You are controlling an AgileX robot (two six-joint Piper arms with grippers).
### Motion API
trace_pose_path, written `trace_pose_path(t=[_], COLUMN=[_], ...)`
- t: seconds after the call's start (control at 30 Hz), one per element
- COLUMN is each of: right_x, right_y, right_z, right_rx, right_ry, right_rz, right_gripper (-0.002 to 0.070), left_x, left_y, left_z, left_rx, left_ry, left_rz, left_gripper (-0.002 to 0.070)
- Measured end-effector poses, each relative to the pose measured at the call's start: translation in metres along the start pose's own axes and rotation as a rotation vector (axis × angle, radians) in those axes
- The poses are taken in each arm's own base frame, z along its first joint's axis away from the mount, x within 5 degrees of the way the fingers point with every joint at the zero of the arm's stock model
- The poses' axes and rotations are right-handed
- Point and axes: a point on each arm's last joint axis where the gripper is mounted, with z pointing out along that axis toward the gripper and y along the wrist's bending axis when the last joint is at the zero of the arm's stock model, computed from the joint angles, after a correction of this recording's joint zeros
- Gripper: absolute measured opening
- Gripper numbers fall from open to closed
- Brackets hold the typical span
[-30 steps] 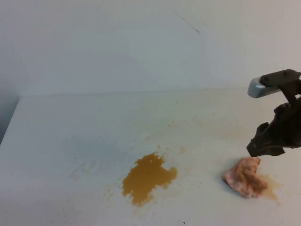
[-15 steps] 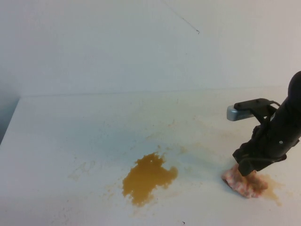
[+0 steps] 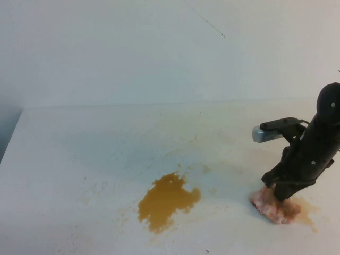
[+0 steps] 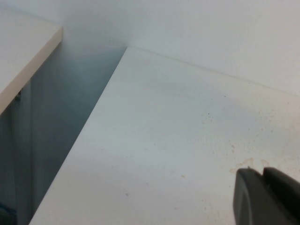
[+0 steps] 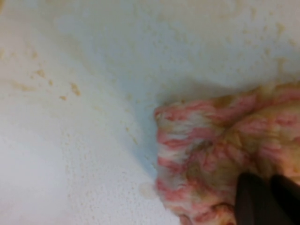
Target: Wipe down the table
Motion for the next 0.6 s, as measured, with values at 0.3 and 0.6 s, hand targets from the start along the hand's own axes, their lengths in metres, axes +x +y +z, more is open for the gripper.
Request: trace_pose_path(t=[0.3, 0.6], right_x=[-0.026, -0.050], right_y=[0.020, 0.100], right_z=[-0.032, -0.054], right_rx=[-0.039, -0.194], right_ry=[-0.040, -0.142], right_rz=[-0.078, -0.254], right_gripper=[0.0021, 0.0020], left_x=[0.000, 0.000], left_y=[0.000, 0.000], left_z=[0.000, 0.000], left_rx=[0.001, 0.000], left_ry=[0.000, 0.000], left_rz=[-0.002, 0.000], left_gripper=[0.0000, 0.0000])
